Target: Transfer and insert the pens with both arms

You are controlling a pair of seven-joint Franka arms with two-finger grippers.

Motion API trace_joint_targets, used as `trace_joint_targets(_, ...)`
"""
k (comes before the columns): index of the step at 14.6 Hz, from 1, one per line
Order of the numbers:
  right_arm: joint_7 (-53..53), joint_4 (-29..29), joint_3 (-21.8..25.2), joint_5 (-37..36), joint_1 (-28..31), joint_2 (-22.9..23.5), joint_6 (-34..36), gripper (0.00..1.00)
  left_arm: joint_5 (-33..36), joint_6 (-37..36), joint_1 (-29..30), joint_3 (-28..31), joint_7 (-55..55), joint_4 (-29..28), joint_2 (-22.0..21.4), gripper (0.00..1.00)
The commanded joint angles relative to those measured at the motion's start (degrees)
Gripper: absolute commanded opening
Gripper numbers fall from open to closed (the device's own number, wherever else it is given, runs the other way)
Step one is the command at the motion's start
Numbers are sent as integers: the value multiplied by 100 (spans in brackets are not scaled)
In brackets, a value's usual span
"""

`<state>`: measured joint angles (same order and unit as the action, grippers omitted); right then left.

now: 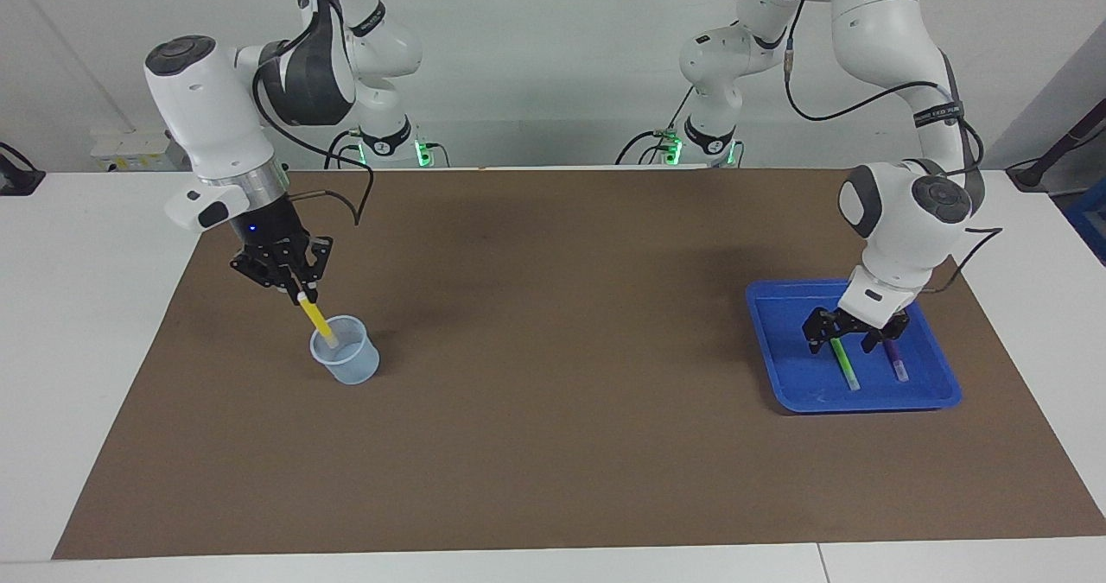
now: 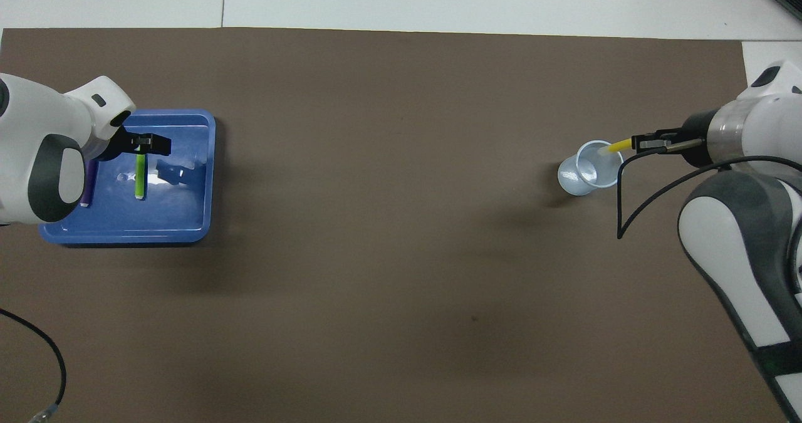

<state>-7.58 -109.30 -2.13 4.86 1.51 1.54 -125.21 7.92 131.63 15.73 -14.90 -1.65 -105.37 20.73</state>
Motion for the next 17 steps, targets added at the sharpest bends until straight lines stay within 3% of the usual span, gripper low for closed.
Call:
trace_joint_targets(1,82,-3,-15,-11,8,13,-21,0,42,-182,96,-48,-19,219,168,99)
trace_joint_targets(6,90,-48,-24,-3,-1,4,-47,0,42,73,132,-48,-10,175,212,97)
trace_joint_targets(9,90,-48,-33,-3,-1,4,-56,55,42,361,246,-48,-10,-53,247,91)
trace_joint_targets(12,90,-48,-33,-3,-1,4,-56,83,42,451,281,-48,-10,-124,256,88)
trace_joint_targets(15,99,-39,-33,-3,-1,4,-65,84,42,434,272,-48,-10,-133,256,84)
trace_joint_targets(17,99,-39,-33,-3,-1,13,-65,84,42,416,272,-48,-10,-202,247,67)
